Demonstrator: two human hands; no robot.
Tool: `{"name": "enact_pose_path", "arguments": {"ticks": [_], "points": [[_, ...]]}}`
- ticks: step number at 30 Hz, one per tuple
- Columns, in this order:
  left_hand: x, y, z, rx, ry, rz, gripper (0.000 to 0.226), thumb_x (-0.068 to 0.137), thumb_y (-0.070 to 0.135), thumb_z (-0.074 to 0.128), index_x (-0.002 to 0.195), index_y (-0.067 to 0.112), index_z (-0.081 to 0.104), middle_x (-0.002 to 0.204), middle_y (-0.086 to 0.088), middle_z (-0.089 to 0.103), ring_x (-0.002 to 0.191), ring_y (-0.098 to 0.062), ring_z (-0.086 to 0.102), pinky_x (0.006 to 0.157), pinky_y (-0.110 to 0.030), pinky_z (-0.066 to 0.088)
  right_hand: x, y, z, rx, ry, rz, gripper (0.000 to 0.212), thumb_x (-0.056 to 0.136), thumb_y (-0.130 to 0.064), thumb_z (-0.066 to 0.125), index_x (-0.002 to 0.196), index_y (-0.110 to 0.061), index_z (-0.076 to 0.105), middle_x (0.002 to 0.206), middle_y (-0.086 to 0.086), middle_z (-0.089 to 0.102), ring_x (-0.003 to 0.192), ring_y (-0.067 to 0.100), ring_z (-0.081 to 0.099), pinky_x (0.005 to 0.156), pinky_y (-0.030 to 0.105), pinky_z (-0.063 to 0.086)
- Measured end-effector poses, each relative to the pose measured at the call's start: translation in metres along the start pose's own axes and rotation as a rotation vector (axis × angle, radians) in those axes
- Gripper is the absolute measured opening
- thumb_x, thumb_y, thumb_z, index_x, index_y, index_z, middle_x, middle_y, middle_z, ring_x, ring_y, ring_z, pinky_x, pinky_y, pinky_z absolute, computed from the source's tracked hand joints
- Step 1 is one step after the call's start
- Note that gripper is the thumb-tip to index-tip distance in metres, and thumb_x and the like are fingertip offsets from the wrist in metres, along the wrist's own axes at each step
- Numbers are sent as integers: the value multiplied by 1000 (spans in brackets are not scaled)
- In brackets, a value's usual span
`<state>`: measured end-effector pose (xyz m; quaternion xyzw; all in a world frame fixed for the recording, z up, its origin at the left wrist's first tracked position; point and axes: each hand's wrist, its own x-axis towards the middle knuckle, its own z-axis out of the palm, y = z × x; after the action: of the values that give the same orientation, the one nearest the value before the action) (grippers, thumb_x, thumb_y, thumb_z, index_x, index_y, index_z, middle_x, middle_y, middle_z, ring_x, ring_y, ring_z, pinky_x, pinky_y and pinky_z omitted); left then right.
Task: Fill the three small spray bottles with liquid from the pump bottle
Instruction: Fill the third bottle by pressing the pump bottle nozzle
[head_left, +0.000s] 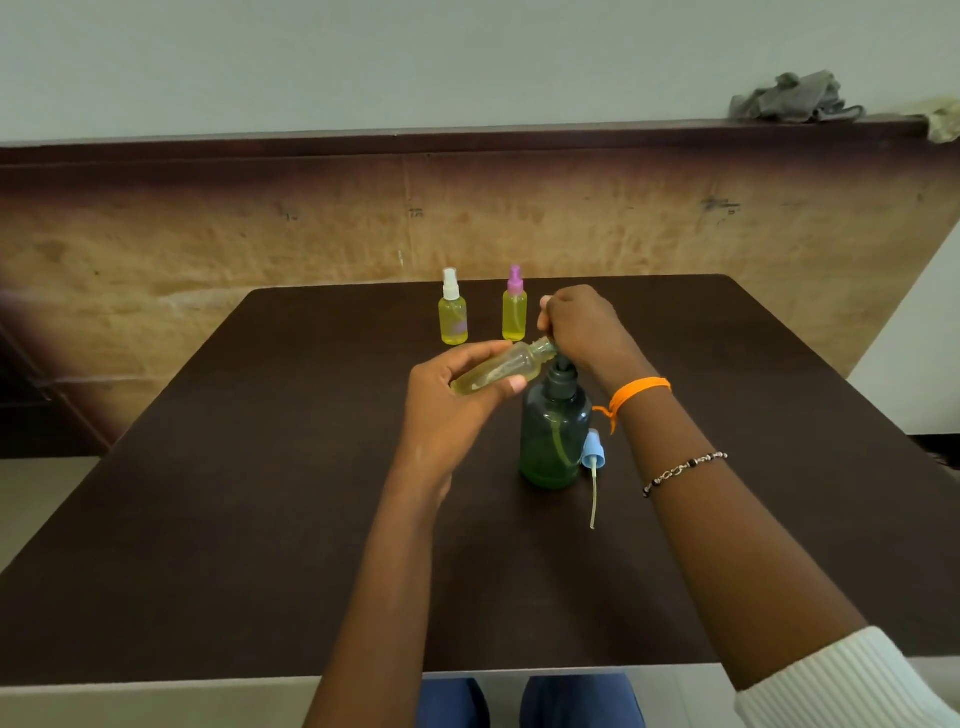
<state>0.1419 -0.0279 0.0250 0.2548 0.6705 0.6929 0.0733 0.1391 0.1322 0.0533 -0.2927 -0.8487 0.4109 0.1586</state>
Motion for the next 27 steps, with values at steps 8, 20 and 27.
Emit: {"name": "enact_pose_path", "arguments": {"ticks": [8, 20, 27], "points": [[-2, -1, 0, 16, -4, -10, 32, 75, 3, 74, 105, 13, 71, 94, 8, 72, 83, 7, 65, 67, -6, 46, -4, -1, -2, -36, -19, 5, 29, 94, -26, 40, 77, -12, 59, 95, 17, 62, 87, 35, 58, 85, 47, 49], [-1, -2, 1, 20, 5, -29, 33, 75, 3, 74, 106, 15, 71, 96, 9, 72, 86, 6, 65, 70, -8, 47, -11, -2, -2, -61, 20, 15, 26, 95, -28, 39, 85, -12, 58, 103, 16, 64, 96, 36, 60, 86, 45, 49], [-2, 3, -1, 14, 1, -8, 31, 75, 2, 74, 101, 17, 71, 95, 8, 71, 85, 7, 64, 68, -6, 46, -13, -15, -9, -333, 37, -19, 37, 99, -32, 35, 116, -8, 57, 119, 15, 59, 108, 36, 54, 80, 36, 37]]}}
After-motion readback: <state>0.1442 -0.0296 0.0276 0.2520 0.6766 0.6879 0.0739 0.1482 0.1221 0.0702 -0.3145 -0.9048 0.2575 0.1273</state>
